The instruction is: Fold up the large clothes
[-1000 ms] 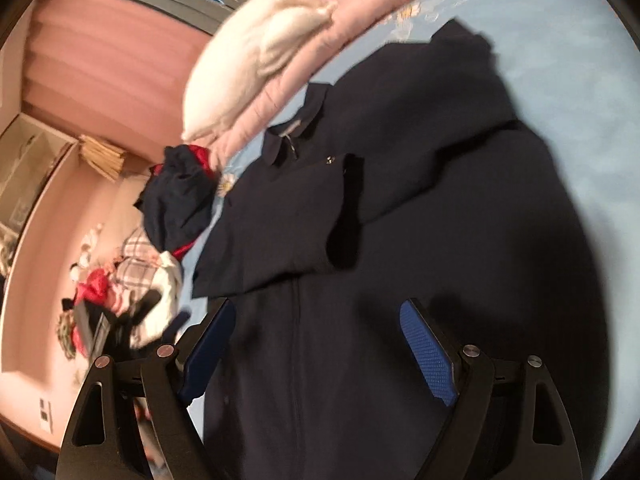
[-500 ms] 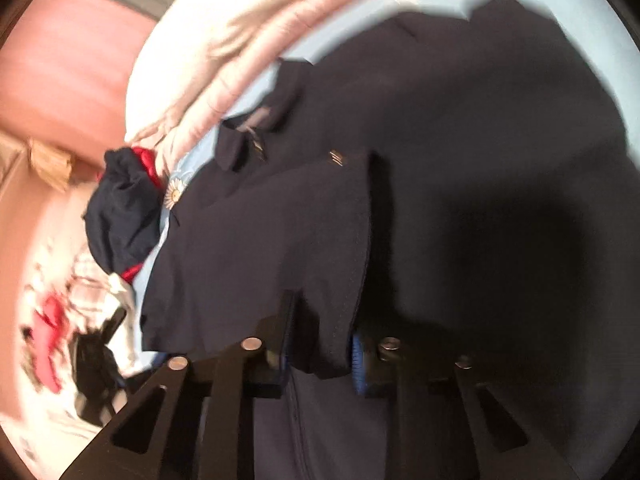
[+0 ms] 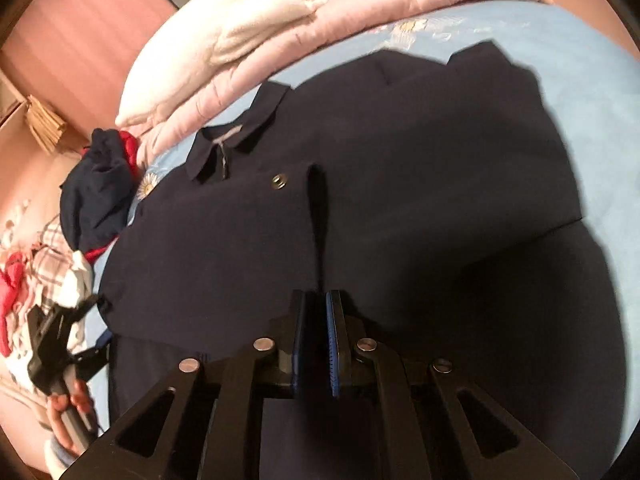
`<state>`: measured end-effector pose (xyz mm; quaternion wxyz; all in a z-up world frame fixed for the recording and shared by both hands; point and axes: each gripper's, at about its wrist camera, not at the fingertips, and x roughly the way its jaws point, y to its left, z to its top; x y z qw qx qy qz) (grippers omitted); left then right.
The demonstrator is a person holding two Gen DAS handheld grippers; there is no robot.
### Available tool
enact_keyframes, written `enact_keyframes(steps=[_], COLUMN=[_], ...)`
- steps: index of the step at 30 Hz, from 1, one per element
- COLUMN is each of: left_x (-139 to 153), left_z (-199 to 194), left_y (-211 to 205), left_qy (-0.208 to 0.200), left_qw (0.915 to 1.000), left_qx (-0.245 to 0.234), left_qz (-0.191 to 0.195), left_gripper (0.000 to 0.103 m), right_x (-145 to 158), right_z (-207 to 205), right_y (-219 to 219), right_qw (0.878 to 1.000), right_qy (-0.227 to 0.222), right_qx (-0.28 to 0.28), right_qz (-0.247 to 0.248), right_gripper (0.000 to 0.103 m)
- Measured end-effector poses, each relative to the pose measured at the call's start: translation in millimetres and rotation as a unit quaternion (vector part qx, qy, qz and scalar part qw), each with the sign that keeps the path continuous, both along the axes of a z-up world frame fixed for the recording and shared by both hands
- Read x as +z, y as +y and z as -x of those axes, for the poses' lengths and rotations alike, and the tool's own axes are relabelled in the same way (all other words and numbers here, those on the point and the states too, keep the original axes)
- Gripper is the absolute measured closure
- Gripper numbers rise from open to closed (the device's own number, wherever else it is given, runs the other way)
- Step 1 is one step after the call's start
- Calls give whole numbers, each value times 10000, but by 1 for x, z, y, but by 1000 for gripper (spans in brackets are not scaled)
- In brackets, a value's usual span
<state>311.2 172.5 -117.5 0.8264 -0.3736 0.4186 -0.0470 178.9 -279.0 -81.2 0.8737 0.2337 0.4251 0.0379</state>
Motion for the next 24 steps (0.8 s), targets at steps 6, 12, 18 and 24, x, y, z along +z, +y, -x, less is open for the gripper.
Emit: enact_keyframes(steps=[6,12,18,24], left_x=[41,37,-10,-17], left_z=[19,-19,-35,-32], left_y=[1,-40,-46,-39], left_qy=[-312,-521,74,70], left_qw=[9879,9746,9679,9685], left_qx=[-370,-778,-846,-936], left_qz=[-1471,-2034,-2364,-2308], left_gripper=[24,46,65,63], right_x=[42,33,-7,-9], right_z=[7,-19,-39,-38], right_y=[15,65,80,70], right_qw=[9940,9853,9815,9840], right_qy=[-689,-881,-371,-331], right_qx=[258,862,1074,1143], right_qz=[806,1185,1539,1329], right_gripper=[62,62,62,62])
